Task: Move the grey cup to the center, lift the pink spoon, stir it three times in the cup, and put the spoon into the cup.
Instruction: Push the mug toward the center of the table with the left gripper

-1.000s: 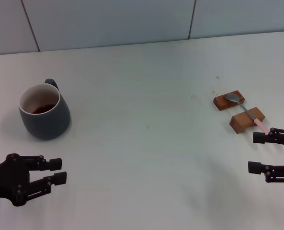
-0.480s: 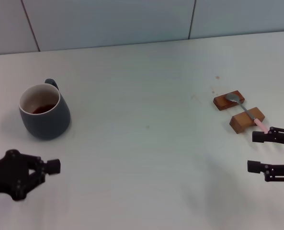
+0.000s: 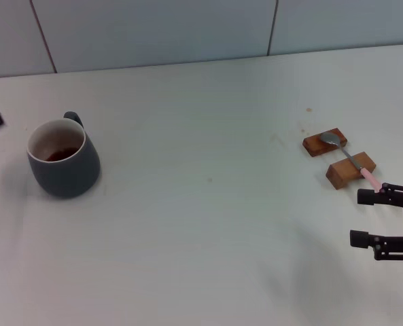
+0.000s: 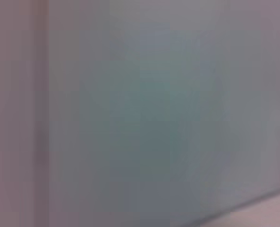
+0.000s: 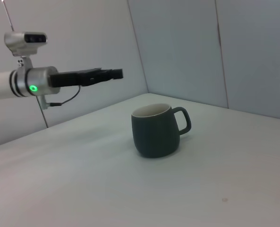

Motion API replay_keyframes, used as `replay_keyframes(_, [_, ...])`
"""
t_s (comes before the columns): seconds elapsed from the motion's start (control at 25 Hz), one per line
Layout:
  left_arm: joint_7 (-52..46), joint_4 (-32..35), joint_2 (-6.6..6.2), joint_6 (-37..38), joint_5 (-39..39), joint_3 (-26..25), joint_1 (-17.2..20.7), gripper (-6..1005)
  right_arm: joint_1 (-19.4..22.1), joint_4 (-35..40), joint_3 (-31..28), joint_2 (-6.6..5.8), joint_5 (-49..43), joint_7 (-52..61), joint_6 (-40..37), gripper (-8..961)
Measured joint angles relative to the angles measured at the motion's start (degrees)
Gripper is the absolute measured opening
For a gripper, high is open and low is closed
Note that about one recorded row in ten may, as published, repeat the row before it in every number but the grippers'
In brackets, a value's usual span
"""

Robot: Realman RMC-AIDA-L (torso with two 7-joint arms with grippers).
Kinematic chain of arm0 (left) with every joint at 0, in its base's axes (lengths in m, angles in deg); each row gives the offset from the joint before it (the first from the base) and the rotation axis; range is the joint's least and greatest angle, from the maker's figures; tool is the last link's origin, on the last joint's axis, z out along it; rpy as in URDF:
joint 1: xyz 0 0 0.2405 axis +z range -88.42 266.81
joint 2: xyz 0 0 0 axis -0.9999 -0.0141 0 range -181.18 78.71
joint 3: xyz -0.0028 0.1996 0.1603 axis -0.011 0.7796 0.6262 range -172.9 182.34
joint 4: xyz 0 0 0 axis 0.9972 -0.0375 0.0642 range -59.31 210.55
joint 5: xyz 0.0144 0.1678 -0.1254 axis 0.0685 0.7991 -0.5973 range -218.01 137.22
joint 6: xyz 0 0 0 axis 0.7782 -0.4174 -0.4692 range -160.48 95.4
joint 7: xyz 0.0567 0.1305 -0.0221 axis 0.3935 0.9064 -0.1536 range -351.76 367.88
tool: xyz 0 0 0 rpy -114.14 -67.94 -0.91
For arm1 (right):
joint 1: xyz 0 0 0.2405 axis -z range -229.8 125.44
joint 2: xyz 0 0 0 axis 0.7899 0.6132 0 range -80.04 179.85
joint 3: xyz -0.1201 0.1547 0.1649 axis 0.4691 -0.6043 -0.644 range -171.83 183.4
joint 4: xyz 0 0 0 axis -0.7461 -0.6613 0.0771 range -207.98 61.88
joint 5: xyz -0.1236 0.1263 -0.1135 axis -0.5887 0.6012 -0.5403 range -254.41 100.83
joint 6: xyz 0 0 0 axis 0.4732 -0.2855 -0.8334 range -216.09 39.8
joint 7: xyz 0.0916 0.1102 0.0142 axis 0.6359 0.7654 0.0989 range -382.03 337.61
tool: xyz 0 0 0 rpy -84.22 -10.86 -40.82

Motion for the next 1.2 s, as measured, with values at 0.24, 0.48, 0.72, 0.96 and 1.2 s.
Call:
replay_keyframes(0.24, [17.49,-1.25,3.59,-21.18,-7.47,-1.52,-1.64,-2,0.10,-0.06,0.00,0.21,0.00,-0.03,0.00,780])
replay_keyframes(0.48, [40.22,-10.12,3.87,-30.72,-15.97,-1.98,-2.71,-2,0.11,-0.05,0.00,0.35,0.03,-0.04,-0.01,778])
replay_keyframes(0.72, [58.79,-17.27,3.88,-31.26,-18.27,-1.63,-2.32,-2,0.09,-0.03,-0.66,0.55,0.08,-0.04,-0.01,775])
replay_keyframes(0.96, [65.75,-20.49,4.06,-31.78,-19.22,-2.83,-3.07,-2,-0.13,-0.03,-0.73,0.58,0.09,-0.04,-0.01,772])
replay_keyframes(1.2, [72.03,-23.84,4.15,-33.41,-19.46,-4.40,-4.46,-2,-0.24,-0.03,-0.79,0.65,0.09,-0.03,0.01,770])
